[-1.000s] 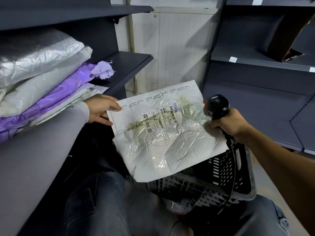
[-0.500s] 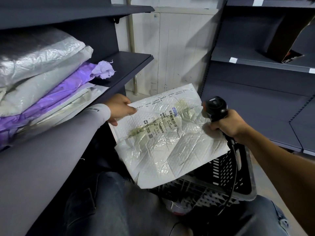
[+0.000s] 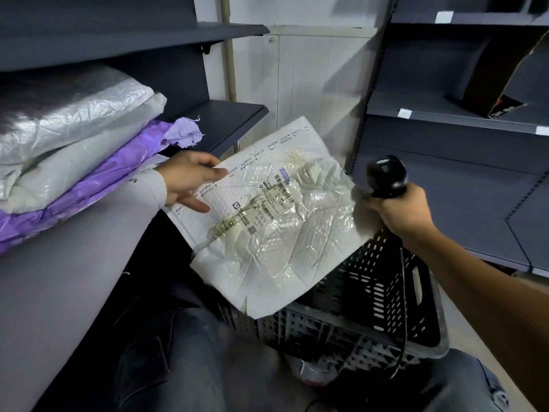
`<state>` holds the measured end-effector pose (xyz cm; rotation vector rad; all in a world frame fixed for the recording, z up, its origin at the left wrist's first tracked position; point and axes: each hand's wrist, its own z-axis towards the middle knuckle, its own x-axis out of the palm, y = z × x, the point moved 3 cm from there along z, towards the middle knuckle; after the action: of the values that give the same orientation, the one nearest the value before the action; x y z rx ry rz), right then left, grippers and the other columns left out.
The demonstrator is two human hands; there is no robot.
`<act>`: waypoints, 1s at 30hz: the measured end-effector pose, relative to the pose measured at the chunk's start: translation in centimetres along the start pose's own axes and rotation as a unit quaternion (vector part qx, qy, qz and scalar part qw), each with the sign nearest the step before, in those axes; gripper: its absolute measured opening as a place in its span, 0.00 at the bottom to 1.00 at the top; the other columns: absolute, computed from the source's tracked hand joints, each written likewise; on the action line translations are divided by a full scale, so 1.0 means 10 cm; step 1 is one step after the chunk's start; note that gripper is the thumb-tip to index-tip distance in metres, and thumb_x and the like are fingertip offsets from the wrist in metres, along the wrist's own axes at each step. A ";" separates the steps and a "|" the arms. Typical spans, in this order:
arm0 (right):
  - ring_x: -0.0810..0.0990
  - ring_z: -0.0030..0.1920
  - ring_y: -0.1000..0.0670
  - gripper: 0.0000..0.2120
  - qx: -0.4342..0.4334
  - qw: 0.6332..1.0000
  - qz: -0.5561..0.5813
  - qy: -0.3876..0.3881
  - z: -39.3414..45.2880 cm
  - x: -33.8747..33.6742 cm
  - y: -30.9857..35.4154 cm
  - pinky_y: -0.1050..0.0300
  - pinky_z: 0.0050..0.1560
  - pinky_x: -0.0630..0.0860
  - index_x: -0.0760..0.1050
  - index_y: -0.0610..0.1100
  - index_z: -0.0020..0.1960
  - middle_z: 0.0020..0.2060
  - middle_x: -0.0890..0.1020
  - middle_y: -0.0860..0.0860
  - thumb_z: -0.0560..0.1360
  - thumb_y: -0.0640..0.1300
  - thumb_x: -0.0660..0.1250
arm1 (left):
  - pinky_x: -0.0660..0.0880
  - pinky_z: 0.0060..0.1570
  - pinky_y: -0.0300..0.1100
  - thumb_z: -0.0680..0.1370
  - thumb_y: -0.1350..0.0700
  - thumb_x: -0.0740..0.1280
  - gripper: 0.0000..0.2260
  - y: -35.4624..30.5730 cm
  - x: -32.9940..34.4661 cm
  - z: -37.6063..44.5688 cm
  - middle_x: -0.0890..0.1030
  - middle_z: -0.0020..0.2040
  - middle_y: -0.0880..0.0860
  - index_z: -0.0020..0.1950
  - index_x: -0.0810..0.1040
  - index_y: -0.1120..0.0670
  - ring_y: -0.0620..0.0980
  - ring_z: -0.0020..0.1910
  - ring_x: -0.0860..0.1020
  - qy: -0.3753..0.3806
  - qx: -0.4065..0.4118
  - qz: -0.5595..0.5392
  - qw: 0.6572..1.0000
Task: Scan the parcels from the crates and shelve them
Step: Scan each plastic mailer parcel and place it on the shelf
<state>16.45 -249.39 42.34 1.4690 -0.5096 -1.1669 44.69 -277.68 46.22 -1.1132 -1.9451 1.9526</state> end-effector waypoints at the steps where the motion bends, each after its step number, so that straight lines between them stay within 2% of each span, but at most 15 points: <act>1: 0.83 0.41 0.48 0.13 0.015 0.999 0.028 -0.021 0.01 -0.02 0.00 0.51 0.46 0.81 0.81 0.46 0.44 0.40 0.85 0.51 0.67 0.46 0.83 | 0.83 0.31 0.54 0.79 0.55 0.75 0.10 -0.01 -0.05 -0.01 0.77 0.61 0.46 0.59 0.81 0.51 0.42 0.61 0.75 -0.006 -0.001 -0.015 1.000; 4: 0.84 0.43 0.47 0.11 0.041 0.993 0.105 -0.045 -0.01 -0.05 0.04 0.51 0.44 0.79 0.81 0.46 0.48 0.41 0.84 0.50 0.70 0.42 0.80 | 0.84 0.36 0.58 0.79 0.55 0.74 0.08 -0.02 -0.15 -0.06 0.76 0.60 0.45 0.58 0.81 0.51 0.42 0.63 0.73 -0.006 0.002 -0.070 0.997; 6: 0.84 0.43 0.47 0.10 0.051 0.985 0.161 -0.028 -0.07 -0.02 0.08 0.54 0.40 0.78 0.80 0.48 0.48 0.41 0.84 0.51 0.72 0.39 0.79 | 0.83 0.38 0.60 0.80 0.56 0.73 0.04 -0.02 -0.13 -0.08 0.76 0.58 0.47 0.54 0.80 0.51 0.45 0.62 0.74 0.006 0.014 -0.126 0.992; 8: 0.85 0.42 0.47 0.09 0.077 0.973 0.216 0.008 -0.13 0.05 0.13 0.57 0.33 0.78 0.80 0.46 0.48 0.41 0.84 0.49 0.73 0.36 0.77 | 0.83 0.40 0.65 0.82 0.57 0.70 0.03 0.02 -0.04 -0.13 0.80 0.55 0.50 0.54 0.78 0.51 0.49 0.58 0.79 0.024 0.013 -0.184 0.983; 10: 0.85 0.44 0.43 0.09 0.100 0.967 0.232 0.035 -0.16 0.15 0.15 0.51 0.36 0.81 0.80 0.44 0.48 0.42 0.85 0.46 0.73 0.35 0.77 | 0.82 0.43 0.69 0.83 0.58 0.67 0.02 0.09 0.12 -0.20 0.85 0.49 0.50 0.52 0.77 0.51 0.51 0.49 0.85 0.048 -0.002 -0.231 0.972; 12: 0.84 0.47 0.40 0.09 0.101 0.969 0.222 0.049 -0.19 0.26 0.15 0.45 0.43 0.80 0.80 0.42 0.48 0.43 0.84 0.43 0.72 0.35 0.78 | 0.82 0.43 0.70 0.84 0.58 0.66 0.04 0.20 0.28 -0.26 0.86 0.47 0.51 0.51 0.76 0.51 0.53 0.46 0.86 0.063 -0.011 -0.260 0.963; 16: 0.84 0.49 0.45 0.08 0.068 0.975 0.202 0.070 -0.28 0.42 0.16 0.49 0.42 0.77 0.80 0.42 0.50 0.45 0.83 0.47 0.74 0.34 0.76 | 0.82 0.41 0.68 0.84 0.59 0.65 0.03 0.43 0.53 -0.32 0.86 0.50 0.55 0.52 0.76 0.52 0.58 0.49 0.86 0.083 -0.029 -0.303 0.949; 19: 0.85 0.43 0.46 0.06 0.049 0.977 0.191 0.087 -0.36 0.52 0.21 0.52 0.40 0.75 0.80 0.41 0.50 0.43 0.84 0.47 0.75 0.35 0.74 | 0.81 0.45 0.70 0.85 0.59 0.64 0.04 0.53 0.64 -0.29 0.85 0.55 0.57 0.51 0.75 0.52 0.61 0.53 0.84 0.060 -0.030 -0.300 0.952; 22: 0.84 0.36 0.46 0.03 0.055 0.969 0.208 0.119 -0.50 0.65 0.28 0.53 0.38 0.73 0.80 0.41 0.46 0.40 0.85 0.47 0.75 0.36 0.74 | 0.81 0.49 0.69 0.86 0.58 0.64 0.04 0.61 0.72 -0.21 0.81 0.64 0.60 0.54 0.75 0.51 0.64 0.61 0.81 0.028 -0.025 -0.293 0.955; 24: 0.82 0.34 0.46 0.03 0.062 0.963 0.220 0.142 -0.62 0.75 0.32 0.54 0.36 0.71 0.80 0.40 0.46 0.39 0.84 0.46 0.76 0.35 0.73 | 0.82 0.49 0.66 0.86 0.59 0.64 0.06 0.65 0.78 -0.16 0.79 0.69 0.58 0.60 0.77 0.49 0.63 0.65 0.79 0.011 -0.017 -0.296 0.955; 26: 0.81 0.34 0.45 0.03 0.074 0.955 0.237 0.165 -0.73 0.84 0.35 0.54 0.34 0.70 0.80 0.39 0.46 0.40 0.84 0.45 0.76 0.35 0.73 | 0.83 0.50 0.62 0.86 0.59 0.64 0.11 0.67 0.83 -0.13 0.79 0.69 0.55 0.66 0.77 0.48 0.61 0.66 0.79 0.003 -0.014 -0.304 0.953; 30: 0.79 0.34 0.44 0.02 0.083 0.941 0.271 0.183 -0.88 0.93 0.41 0.52 0.34 0.68 0.79 0.37 0.47 0.39 0.82 0.44 0.77 0.35 0.72 | 0.83 0.50 0.61 0.86 0.58 0.64 0.12 0.69 0.87 -0.09 0.80 0.69 0.50 0.64 0.79 0.44 0.58 0.68 0.78 -0.005 -0.021 -0.314 0.949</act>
<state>29.08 -253.99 41.53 1.5121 -0.7053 -0.4126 41.70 -272.68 36.73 -0.3979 -2.0177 1.5667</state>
